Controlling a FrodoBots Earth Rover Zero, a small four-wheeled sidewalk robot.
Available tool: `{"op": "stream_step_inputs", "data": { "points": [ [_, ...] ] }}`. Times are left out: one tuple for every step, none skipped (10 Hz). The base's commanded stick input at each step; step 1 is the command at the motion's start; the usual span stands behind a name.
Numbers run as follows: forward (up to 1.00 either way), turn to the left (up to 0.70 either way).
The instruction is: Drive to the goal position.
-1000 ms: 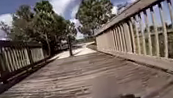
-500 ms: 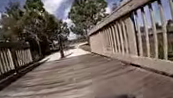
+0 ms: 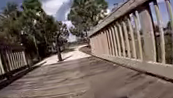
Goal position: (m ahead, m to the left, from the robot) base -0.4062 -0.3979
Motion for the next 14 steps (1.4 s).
{"op": "stream_step_inputs", "data": {
  "points": [
    [0.85,0.0],
    [0.85,0.0],
    [0.85,0.0],
    [0.85,0.28],
    [0.85,0.34],
    [0.85,0.34],
    [0.85,0.34],
    [0.85,0.21],
    [0.85,0.01],
    [0.85,0.0],
    [0.85,0.0],
    [0.85,0.0],
    [0.85,0.0],
    [0.85,0.0]
  ]
}}
